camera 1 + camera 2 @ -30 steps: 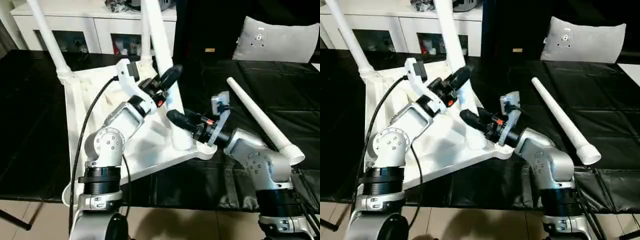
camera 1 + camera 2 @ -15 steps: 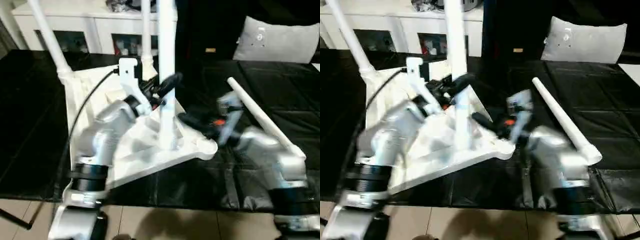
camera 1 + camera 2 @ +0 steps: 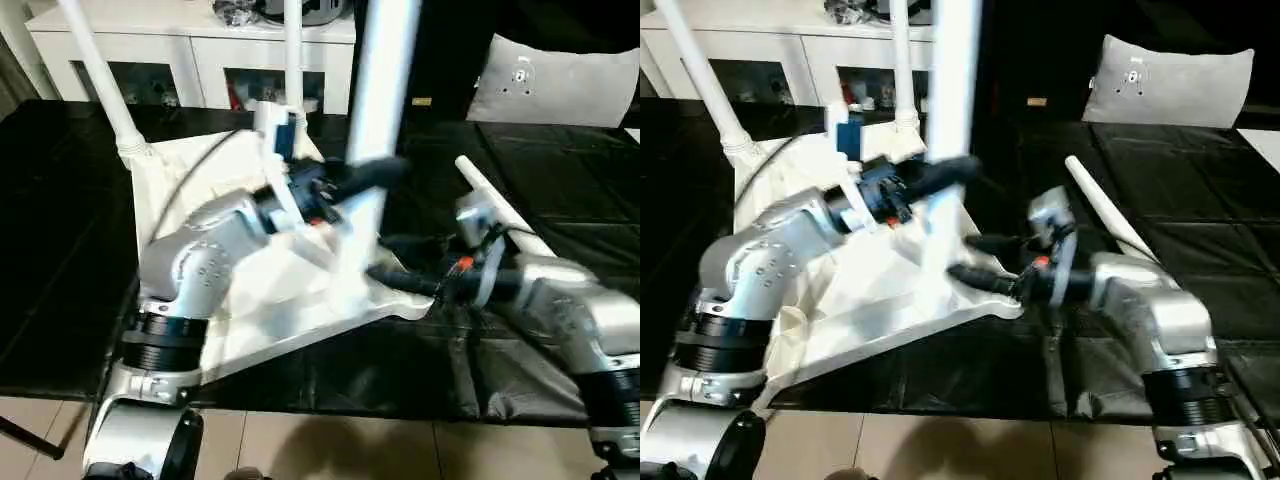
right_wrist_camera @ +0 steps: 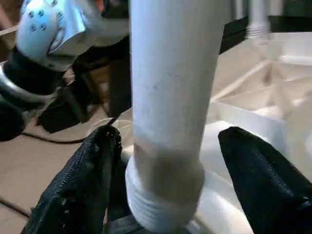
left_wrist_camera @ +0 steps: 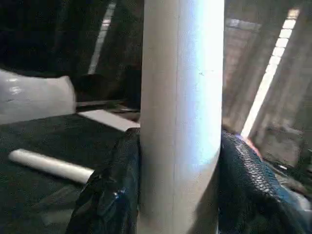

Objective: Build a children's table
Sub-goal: Pick table leg

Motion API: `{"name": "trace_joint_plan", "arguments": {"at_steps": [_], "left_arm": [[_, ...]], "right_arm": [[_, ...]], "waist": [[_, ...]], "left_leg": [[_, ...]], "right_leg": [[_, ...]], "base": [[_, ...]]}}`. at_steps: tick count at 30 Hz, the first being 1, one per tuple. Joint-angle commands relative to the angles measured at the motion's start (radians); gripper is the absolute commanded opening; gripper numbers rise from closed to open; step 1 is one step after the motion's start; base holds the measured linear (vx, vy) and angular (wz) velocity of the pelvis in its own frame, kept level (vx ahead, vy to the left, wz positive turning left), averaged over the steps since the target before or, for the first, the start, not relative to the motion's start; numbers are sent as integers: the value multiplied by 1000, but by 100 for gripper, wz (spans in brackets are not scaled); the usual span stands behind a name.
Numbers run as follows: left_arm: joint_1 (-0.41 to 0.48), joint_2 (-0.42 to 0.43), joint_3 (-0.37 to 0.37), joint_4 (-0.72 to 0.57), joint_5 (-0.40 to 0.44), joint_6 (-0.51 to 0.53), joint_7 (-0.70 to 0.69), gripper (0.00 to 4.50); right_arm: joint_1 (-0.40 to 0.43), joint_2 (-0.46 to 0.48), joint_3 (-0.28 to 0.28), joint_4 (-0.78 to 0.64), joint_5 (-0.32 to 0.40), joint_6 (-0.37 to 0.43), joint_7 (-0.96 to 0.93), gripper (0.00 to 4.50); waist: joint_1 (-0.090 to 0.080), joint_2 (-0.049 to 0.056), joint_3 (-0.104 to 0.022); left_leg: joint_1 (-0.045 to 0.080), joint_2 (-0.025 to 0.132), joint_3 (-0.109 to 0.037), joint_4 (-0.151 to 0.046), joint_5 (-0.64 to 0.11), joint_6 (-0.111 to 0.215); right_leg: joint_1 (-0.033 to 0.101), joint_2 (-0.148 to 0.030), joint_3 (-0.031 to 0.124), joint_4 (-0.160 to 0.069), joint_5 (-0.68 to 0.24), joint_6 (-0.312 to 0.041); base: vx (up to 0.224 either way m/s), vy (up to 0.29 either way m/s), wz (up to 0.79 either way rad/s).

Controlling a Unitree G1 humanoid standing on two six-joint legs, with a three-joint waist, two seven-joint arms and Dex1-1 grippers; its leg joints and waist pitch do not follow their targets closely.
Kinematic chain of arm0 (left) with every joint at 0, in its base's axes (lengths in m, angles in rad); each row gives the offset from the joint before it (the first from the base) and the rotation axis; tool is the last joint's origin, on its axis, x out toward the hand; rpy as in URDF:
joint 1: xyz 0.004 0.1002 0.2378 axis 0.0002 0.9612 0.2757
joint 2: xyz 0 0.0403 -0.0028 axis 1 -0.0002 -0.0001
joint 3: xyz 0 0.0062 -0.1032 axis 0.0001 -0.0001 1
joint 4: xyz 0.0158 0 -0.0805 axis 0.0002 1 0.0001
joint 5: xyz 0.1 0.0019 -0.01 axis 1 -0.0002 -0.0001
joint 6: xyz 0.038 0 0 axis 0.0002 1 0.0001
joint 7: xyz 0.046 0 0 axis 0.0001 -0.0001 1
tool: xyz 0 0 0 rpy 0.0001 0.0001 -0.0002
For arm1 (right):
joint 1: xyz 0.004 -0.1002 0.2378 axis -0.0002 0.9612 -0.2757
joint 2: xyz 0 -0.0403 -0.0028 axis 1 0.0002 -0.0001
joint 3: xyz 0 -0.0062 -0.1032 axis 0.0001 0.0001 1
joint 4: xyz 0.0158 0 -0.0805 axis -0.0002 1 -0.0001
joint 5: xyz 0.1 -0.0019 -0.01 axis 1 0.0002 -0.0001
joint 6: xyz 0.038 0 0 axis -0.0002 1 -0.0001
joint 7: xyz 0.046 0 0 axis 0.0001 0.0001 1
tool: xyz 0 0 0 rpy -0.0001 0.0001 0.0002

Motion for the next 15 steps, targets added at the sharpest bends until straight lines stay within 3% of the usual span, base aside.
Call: {"name": "trace_joint_plan", "arguments": {"at_steps": [1,11,15], "left_arm": [[-10,7,-12,-29,-14,7,-18,180],[9,-10,-54,-59,-7,1,-39,180],[9,-13,-62,-54,-2,-6,-39,180]], "right_arm": [[-17,1,4,-19,5,-9,16,355],[-30,31,20,3,34,-8,49,355],[-34,35,23,10,34,-13,49,315]], "waist": [[4,-11,-72],[12,-10,-73],[12,-9,-74]], "left_leg": [[3,39,-4,-59,-106,57],[4,40,-5,-60,-108,49],[3,39,-5,-59,-103,48]], "right_leg": [[63,-80,44,-72,-285,-166],[62,-78,44,-71,-282,-156],[62,-78,44,-70,-268,-159]], "base": [[0,0,0],[0,0,0],[0,0,0]]}}
